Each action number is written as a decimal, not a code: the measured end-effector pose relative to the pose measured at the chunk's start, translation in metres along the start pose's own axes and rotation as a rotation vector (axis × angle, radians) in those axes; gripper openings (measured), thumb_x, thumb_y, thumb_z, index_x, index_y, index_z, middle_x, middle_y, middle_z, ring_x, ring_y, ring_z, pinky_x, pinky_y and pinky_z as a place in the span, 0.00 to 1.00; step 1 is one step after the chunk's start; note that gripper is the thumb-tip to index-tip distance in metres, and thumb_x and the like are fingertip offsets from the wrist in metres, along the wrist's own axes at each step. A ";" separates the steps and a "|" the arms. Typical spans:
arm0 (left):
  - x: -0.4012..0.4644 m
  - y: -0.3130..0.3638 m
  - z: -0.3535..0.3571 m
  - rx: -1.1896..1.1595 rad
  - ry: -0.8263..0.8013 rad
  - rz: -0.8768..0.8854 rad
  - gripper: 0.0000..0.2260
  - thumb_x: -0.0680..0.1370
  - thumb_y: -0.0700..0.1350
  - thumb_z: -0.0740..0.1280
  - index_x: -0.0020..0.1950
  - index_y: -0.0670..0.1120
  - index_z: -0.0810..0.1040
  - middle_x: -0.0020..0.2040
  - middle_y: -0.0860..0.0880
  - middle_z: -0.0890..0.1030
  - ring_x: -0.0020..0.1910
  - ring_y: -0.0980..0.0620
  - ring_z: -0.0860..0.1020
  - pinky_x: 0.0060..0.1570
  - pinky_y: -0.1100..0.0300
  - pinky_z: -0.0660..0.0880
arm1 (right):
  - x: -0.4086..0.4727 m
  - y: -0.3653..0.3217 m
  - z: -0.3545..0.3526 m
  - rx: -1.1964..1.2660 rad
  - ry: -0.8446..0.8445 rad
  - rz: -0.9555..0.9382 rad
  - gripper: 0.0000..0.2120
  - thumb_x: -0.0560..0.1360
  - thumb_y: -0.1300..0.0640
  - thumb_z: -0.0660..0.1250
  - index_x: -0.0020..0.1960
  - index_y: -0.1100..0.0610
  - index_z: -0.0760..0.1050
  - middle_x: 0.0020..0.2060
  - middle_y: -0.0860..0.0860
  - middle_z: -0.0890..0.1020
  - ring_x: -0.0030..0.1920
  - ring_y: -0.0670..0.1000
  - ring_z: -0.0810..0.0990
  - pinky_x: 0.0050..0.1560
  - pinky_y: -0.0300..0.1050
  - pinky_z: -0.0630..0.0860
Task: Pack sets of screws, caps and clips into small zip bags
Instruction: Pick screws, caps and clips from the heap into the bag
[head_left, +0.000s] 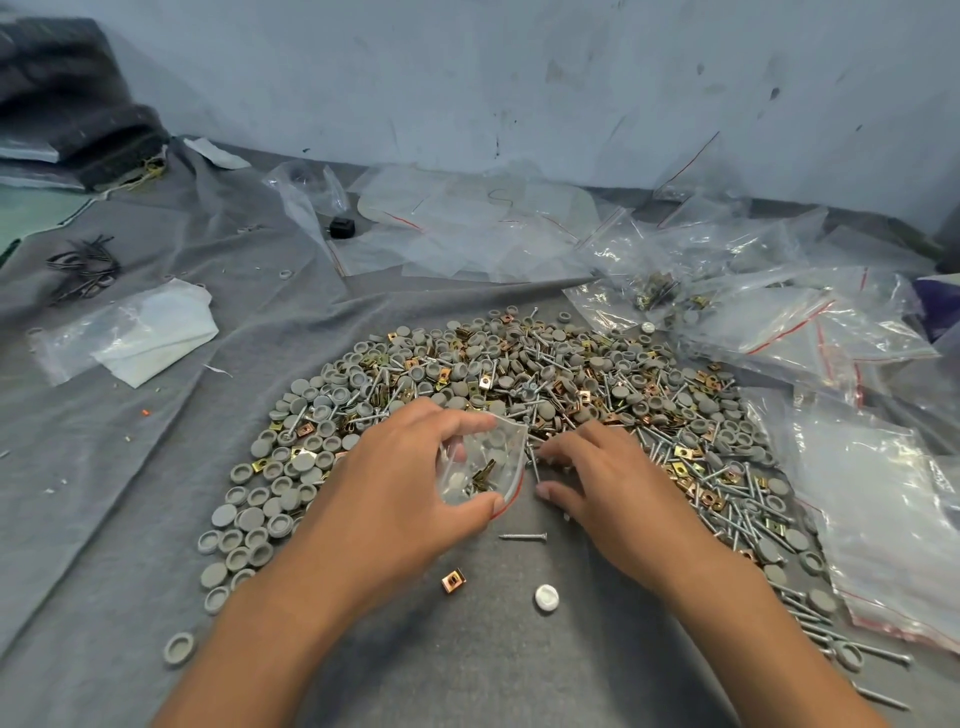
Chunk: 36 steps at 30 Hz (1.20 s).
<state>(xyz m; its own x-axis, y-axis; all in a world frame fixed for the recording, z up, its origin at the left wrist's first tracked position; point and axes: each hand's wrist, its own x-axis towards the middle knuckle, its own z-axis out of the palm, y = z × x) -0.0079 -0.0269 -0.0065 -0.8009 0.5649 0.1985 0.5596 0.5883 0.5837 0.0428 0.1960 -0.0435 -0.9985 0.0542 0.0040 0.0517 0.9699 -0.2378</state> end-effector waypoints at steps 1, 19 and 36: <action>0.000 0.000 0.000 0.002 -0.001 0.001 0.27 0.70 0.60 0.76 0.68 0.62 0.77 0.44 0.66 0.71 0.48 0.71 0.71 0.40 0.70 0.65 | 0.001 0.002 0.000 0.011 -0.008 0.005 0.13 0.80 0.44 0.65 0.64 0.44 0.73 0.58 0.42 0.73 0.61 0.46 0.70 0.59 0.45 0.72; -0.001 -0.002 0.002 -0.007 0.011 -0.012 0.26 0.69 0.59 0.76 0.67 0.61 0.78 0.47 0.65 0.73 0.48 0.69 0.72 0.42 0.70 0.65 | -0.024 -0.026 -0.015 0.446 -0.010 -0.134 0.09 0.74 0.58 0.69 0.48 0.44 0.80 0.42 0.37 0.82 0.43 0.38 0.81 0.43 0.28 0.73; -0.001 -0.004 0.000 -0.013 0.011 -0.012 0.27 0.69 0.59 0.75 0.68 0.63 0.75 0.47 0.65 0.72 0.49 0.69 0.71 0.44 0.68 0.67 | -0.039 -0.050 -0.019 0.558 0.135 -0.438 0.01 0.77 0.51 0.70 0.47 0.48 0.79 0.45 0.37 0.75 0.44 0.37 0.75 0.46 0.28 0.68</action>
<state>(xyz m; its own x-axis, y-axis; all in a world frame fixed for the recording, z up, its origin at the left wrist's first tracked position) -0.0090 -0.0301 -0.0089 -0.8100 0.5513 0.1996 0.5469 0.5875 0.5965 0.0799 0.1496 -0.0130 -0.9128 -0.2482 0.3242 -0.4054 0.6456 -0.6472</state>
